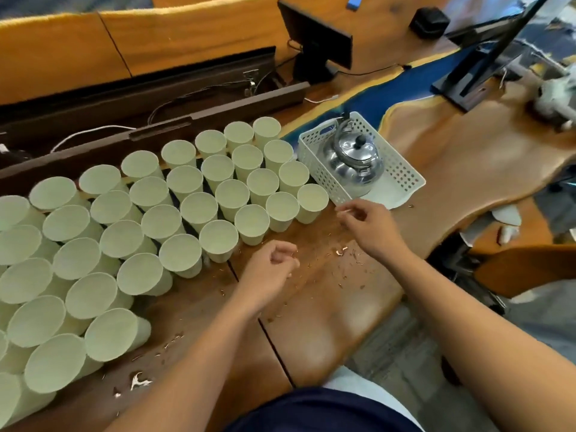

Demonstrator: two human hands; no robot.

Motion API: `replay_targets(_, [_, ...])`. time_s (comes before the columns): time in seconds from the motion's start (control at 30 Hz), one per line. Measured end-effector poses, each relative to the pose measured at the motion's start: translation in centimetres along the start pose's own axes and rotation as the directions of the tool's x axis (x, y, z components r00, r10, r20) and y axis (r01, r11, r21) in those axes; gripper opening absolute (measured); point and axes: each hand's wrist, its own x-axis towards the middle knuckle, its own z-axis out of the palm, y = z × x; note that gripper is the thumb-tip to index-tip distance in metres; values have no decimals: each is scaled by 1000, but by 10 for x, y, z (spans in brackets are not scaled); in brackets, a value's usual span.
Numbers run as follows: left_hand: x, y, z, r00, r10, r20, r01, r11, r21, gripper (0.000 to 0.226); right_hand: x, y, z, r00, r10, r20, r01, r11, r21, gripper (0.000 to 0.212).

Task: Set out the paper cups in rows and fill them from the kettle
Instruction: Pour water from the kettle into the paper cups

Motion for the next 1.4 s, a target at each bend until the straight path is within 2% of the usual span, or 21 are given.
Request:
replay_targets(0.07, [18, 25, 6, 999, 48, -17, -48, 999, -10, 21, 28, -2, -11, 994, -61, -95, 53, 995, -79, 11])
replay_targets(0.13, [40, 51, 13, 995, 87, -42, -88, 996, -16, 21, 63, -4, -20, 983, -124, -134, 102, 982, -160, 15])
replay_targets(0.23, [71, 85, 24, 988, 118, -103, -122, 992, -28, 19, 118, -4, -24, 986, -154, -69, 124, 940, -319, 37])
replay_targets(0.33, [96, 107, 35, 985, 110, -134, -114, 993, -23, 19, 157, -4, -18, 998, -59, 30, 66, 890, -451, 51])
replay_targets(0.43, [117, 118, 46, 987, 108, -123, -106, 994, 26, 19, 180, 0, -11, 999, 14, 28, 1, 870, -493, 45])
replay_targets(0.57, [142, 131, 54, 985, 125, -120, -114, 990, 87, 20, 199, 2, -11, 1000, 12, 27, 3, 855, -518, 22])
replay_targets(0.67, [155, 139, 53, 980, 134, -146, -122, 989, 86, 20, 205, 2, -15, 998, 26, 53, -3, 914, -405, 27])
replay_targets(0.73, [161, 142, 50, 978, 125, -164, -114, 991, 76, 20, 206, 3, -22, 998, 55, 32, -48, 980, -196, 27])
replay_targets(0.8, [166, 144, 48, 977, 116, -180, -106, 992, 62, 20, 210, 9, -30, 995, 102, -15, -102, 995, -20, 28])
replay_targets(0.87, [168, 146, 47, 975, 112, -193, -106, 993, 44, 20, 214, 16, -38, 984, 174, -37, -165, 971, 174, 26])
replay_targets(0.97, [168, 150, 43, 968, 118, -220, -113, 993, 35, 23, 215, 19, -42, 956, 289, 43, -278, 858, 433, 23])
replay_targets(1.13, [157, 157, 28, 949, 172, -264, -165, 985, 47, 23, 208, 18, -47, 955, 286, -78, -223, 867, 445, 24])
replay_targets(1.4, [128, 166, -17, 875, 295, -384, -257, 955, 147, 29, 183, -29, -82, 960, 36, -279, 55, 948, 313, 41])
